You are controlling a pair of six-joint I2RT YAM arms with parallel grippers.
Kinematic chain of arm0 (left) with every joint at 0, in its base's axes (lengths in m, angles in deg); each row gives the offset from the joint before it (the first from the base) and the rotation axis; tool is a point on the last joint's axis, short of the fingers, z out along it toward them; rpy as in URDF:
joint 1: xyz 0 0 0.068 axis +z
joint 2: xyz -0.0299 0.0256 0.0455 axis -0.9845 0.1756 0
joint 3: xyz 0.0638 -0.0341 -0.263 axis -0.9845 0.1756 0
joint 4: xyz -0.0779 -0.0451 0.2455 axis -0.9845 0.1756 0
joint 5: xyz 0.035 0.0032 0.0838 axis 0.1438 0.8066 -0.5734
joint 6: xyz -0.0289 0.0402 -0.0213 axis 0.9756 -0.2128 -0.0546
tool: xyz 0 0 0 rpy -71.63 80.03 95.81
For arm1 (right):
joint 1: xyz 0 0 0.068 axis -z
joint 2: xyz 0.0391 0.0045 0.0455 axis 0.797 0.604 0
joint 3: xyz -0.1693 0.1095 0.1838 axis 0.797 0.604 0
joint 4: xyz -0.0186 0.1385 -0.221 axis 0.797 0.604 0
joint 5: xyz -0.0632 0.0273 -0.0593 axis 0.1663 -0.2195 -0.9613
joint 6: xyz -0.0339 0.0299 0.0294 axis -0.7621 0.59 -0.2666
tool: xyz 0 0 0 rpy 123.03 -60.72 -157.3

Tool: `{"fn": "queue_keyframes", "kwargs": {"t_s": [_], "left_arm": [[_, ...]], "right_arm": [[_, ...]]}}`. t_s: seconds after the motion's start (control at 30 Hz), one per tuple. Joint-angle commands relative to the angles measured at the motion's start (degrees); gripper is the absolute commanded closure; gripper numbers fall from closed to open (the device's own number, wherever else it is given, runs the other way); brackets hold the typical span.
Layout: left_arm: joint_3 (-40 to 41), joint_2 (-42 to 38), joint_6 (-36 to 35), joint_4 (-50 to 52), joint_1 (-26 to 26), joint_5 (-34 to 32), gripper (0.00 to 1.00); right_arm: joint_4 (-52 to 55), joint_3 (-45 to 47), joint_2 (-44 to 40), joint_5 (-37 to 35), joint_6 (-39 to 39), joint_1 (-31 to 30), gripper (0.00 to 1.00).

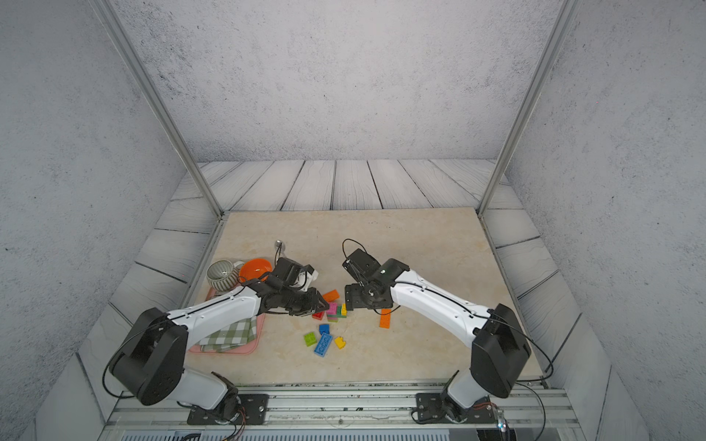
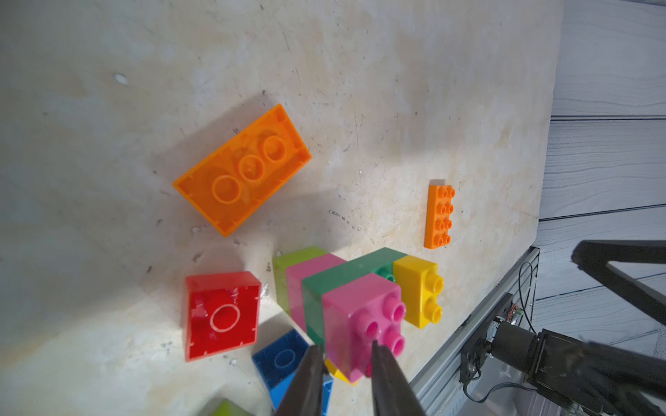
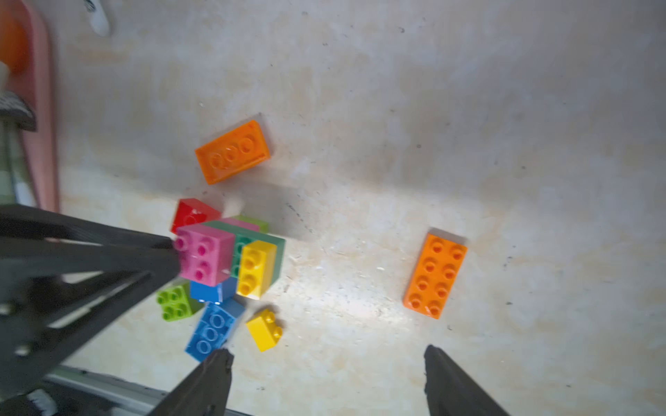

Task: Assemble the letter p with lego
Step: Assemble the lego brick with the lego brick, then pick up the lego brick from the center of the board.

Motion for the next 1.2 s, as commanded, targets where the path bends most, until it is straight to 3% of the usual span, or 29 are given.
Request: {"fn": "queue_keyframes", "kwargs": {"t_s": [0.0,0.3,0.5,0.77,0.93,1.17], "left_arm": [[1.3,2.6,-1.1,5.4,0.0,-5.2,0.74],[1.6,3.0,-1.2,5.3,-0.2,-5.8,0.74],[1.0,4.0,-1.5,5.8,-0.5,-6.3,0.74],[1.0,2.9,-1.6,6.7,-0.6,-7.1,0.74],[0.9,2.2,-1.7,7.1,-0.6,-7.3,0.74],[0.9,2.1,-1.7,7.2,-0.6,-7.3,0.74]], "right_arm": [[0.2,3.2,-0.3,-8.7,-3.7,0.7,0.13],[-10.4,15.7,-2.1,-4.3,-2.7,6.4,0.15],[-12.2,15.7,1.4,-2.9,-4.2,8.8,0.16],[-13.6,14.9,5.7,-2.2,-2.9,9.6,0.25],[-13.8,13.6,8.7,-1.9,-2.8,9.8,0.40],[-14.0,13.3,10.9,-0.9,-2.9,9.8,0.48]]}}
